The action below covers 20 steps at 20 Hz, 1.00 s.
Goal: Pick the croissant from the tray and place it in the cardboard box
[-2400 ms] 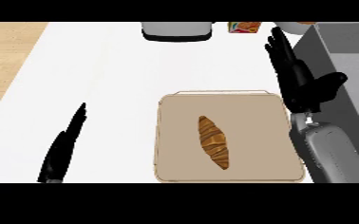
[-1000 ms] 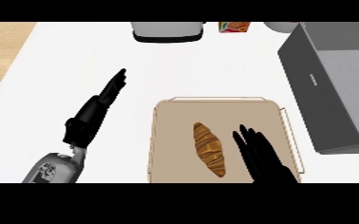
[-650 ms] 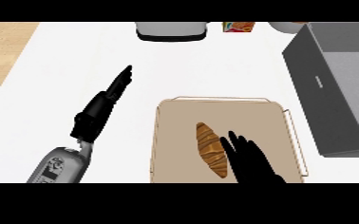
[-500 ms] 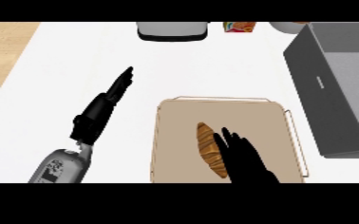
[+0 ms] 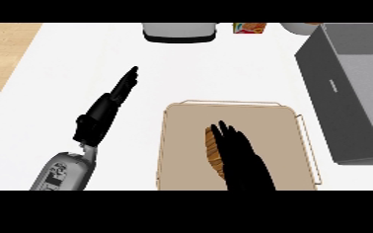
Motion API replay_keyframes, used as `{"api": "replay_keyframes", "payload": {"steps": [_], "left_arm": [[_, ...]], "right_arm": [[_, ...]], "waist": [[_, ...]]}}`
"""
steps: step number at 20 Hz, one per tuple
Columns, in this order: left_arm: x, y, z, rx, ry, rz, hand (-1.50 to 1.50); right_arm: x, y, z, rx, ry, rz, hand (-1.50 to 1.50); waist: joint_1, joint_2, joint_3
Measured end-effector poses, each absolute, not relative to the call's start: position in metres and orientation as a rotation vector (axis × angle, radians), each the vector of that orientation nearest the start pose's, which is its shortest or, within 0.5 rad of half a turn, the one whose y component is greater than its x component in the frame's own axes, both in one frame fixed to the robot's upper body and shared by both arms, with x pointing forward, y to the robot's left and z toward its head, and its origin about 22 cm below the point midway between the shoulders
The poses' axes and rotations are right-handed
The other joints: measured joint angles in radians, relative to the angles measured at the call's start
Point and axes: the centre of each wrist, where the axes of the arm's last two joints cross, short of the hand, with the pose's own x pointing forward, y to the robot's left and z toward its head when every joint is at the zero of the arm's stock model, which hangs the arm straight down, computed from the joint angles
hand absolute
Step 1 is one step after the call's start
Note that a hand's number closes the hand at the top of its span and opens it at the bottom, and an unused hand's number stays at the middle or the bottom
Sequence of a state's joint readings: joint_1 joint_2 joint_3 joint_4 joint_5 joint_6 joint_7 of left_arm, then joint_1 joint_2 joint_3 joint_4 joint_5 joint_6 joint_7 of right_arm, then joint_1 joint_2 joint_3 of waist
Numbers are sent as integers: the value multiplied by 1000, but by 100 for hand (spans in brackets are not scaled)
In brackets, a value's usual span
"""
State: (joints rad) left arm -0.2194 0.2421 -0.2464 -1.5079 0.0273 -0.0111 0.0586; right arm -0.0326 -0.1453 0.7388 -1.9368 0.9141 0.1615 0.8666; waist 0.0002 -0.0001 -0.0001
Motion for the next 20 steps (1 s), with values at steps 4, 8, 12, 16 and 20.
{"api": "replay_keyframes", "payload": {"steps": [4, 8, 12, 16, 20], "left_arm": [[280, 203, 39, -35, -1603, -453, 0], [287, 211, 39, -35, -1601, -447, 0], [284, 207, 36, -38, -1600, -452, 0], [283, 205, 41, -38, -1599, -453, 0], [285, 206, 42, -38, -1596, -451, 0]], "right_arm": [[177, -89, 62, -665, -1162, 1048, -150], [190, -99, 53, -675, -1176, 1035, -150], [196, -96, 40, -683, -1193, 1044, -150], [197, -92, 42, -686, -1184, 1058, -150], [199, -93, 32, -677, -1165, 1070, -150]], "waist": [[0, 0, 0], [-1, 0, 0], [0, 0, 0], [0, 0, 0], [-1, 0, 0]]}}
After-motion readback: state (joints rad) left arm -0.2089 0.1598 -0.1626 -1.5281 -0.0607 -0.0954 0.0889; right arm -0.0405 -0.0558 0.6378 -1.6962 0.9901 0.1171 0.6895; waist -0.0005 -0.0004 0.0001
